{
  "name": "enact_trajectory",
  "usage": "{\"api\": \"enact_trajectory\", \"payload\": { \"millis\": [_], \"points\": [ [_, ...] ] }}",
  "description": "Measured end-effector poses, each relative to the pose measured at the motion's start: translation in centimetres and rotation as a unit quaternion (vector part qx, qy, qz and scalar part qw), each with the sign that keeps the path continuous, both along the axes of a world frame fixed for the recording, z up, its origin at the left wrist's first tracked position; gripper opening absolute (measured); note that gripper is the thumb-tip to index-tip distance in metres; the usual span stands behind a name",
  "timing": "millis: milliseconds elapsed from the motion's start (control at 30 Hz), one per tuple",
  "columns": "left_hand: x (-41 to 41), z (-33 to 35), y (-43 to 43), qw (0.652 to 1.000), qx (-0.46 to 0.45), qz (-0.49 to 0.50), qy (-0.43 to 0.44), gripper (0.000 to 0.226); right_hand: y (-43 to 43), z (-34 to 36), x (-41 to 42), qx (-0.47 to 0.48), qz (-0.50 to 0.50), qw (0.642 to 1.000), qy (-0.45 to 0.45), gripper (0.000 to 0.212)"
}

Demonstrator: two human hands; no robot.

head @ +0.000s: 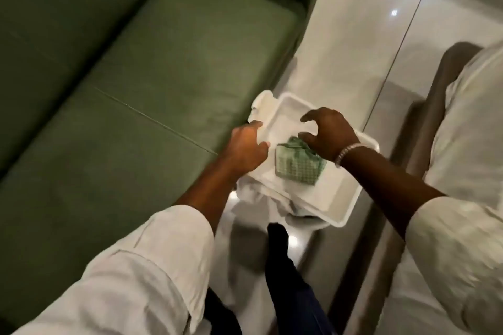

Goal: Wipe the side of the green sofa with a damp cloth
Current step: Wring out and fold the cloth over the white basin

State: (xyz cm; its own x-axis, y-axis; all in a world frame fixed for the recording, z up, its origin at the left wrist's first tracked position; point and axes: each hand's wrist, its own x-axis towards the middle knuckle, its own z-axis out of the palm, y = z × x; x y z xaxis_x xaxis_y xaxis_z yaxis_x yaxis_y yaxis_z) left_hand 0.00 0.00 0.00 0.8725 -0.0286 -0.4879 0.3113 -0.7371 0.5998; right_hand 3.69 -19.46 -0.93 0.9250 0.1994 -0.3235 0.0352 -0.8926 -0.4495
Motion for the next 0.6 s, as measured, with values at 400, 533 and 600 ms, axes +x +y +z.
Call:
{"api": "enact_trajectory", "payload": {
  "millis": [400, 533, 600],
  "points": [
    [-1.5, -9.4, -9.1, 0.978, -0.015, 0.206, 0.005, 0.046, -2.4, -11.4, -4.2, 0.060, -0.221, 0.973, -0.025, 0.022],
    [-2.4, -7.8, -7.4, 0.965, -0.085, 0.248, -0.012, 0.053, -1.8, -8.8, -5.5, 0.123, -0.287, 0.947, -0.074, 0.015],
    [-3.6, -6.1, -6.1, 0.964, -0.109, 0.240, -0.037, 0.051, -1.0, -6.5, -7.1, 0.143, -0.295, 0.939, -0.107, 0.014]
  ]
}}
